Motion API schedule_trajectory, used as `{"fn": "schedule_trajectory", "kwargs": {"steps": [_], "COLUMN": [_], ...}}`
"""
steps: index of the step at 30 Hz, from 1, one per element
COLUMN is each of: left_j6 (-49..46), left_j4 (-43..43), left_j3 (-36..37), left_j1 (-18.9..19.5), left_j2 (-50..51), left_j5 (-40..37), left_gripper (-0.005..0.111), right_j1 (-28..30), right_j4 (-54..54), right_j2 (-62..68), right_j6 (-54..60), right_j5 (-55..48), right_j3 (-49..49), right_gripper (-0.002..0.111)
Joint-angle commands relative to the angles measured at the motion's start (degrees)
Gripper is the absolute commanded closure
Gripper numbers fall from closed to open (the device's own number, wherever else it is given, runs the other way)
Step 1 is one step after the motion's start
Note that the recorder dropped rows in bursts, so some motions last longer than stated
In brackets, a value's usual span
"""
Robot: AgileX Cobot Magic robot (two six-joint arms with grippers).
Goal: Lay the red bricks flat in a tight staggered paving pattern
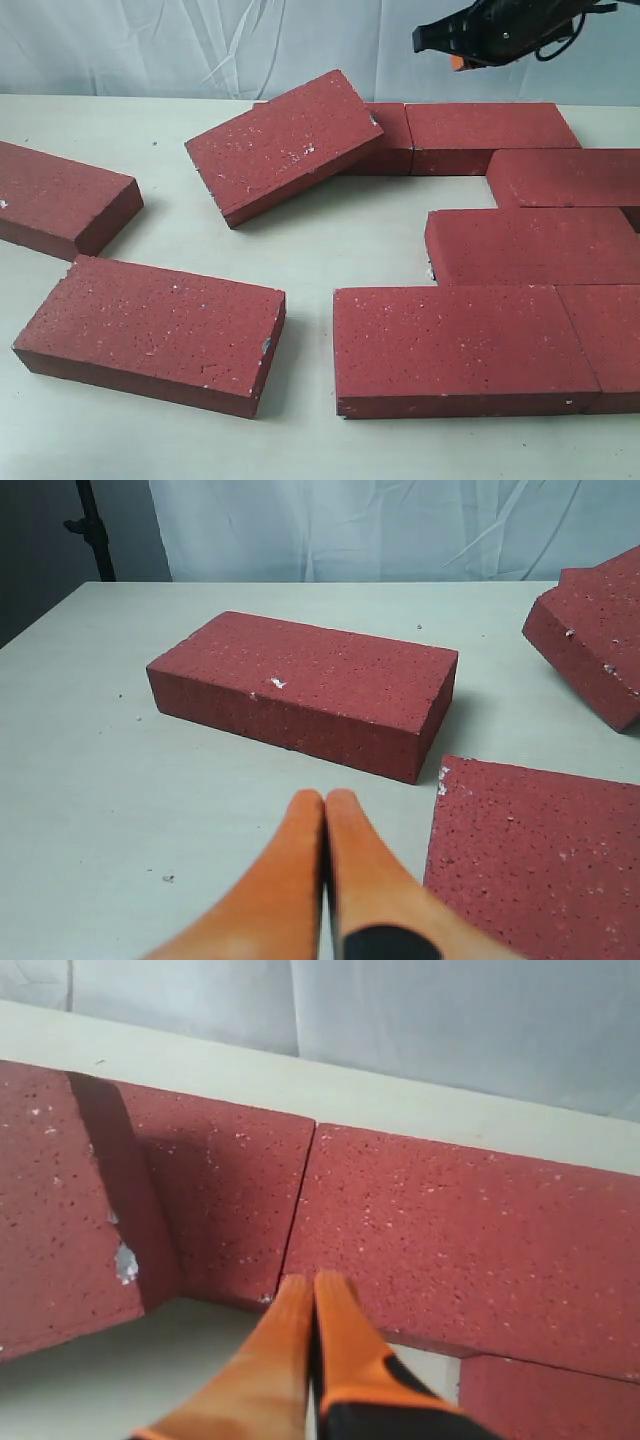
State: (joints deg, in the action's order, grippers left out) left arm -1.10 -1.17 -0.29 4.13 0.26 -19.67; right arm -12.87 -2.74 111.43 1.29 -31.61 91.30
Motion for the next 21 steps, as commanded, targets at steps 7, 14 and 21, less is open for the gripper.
{"fn": "schedule_trajectory", "kwargs": {"steps": [7,14,21], "left_j6": [0.5,0.5,0.5], "left_j4": [0.4,0.4,0.4], "left_j3": [0.3,0.3,0.3], "left_j1": [0.3,0.3,0.3], "left_j2": [-0.3,-0.3,-0.3], "left_j5": [0.6,0.6,0.6], "left_gripper": [0.107,0.107,0.107], "right_j1": [-3.1,-3.4,-6.3], "right_j4": [-2.0,-3.9,-6.7], "right_j2": [18.7,24.5,24.8], "right_j6": [2.1,2.2,9.3], "right_j5": [-10.2,-12.3,-19.5], "right_j3": [24.0,27.2,27.2], "right_gripper": [0.109,0.109,0.109]}}
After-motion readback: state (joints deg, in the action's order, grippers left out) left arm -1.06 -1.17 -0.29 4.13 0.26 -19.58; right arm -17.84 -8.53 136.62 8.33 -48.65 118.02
